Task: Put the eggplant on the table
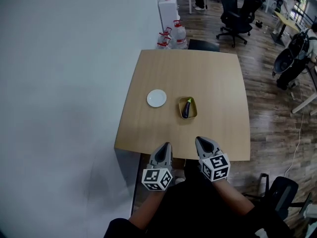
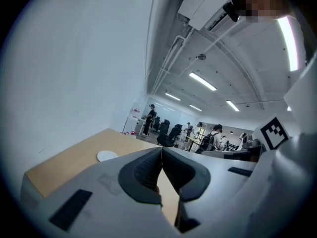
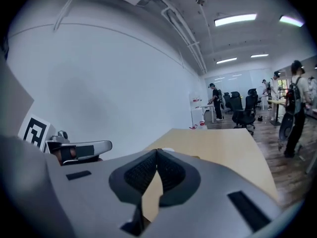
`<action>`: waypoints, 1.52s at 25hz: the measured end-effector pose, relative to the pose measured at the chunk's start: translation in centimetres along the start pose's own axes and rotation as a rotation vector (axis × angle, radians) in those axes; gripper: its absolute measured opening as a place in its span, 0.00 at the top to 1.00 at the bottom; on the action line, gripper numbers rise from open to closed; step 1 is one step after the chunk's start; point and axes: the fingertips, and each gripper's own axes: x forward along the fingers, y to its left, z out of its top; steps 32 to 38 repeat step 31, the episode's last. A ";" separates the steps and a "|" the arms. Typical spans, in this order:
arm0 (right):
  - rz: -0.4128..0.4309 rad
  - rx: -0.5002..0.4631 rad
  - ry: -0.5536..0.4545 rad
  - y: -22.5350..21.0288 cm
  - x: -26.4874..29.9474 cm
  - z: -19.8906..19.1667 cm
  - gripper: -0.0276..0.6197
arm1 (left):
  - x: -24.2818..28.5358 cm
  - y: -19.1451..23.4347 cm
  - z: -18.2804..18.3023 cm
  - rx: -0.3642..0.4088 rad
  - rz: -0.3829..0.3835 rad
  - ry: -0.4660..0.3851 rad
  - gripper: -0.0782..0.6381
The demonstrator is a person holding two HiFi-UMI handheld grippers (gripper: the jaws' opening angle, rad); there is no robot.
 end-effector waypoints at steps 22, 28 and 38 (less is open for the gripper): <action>-0.091 -0.091 -0.050 -2.8 -1.5 2.3 0.86 | 1.7 -1.3 1.8 0.050 -0.019 -0.043 0.87; -0.096 -0.099 -0.060 -3.4 -1.0 3.0 0.86 | 2.6 -1.2 2.3 0.035 -0.023 -0.054 0.87; -0.099 -0.112 -0.056 -3.7 -0.8 3.1 0.86 | 2.9 -0.9 2.4 0.045 -0.016 -0.055 0.87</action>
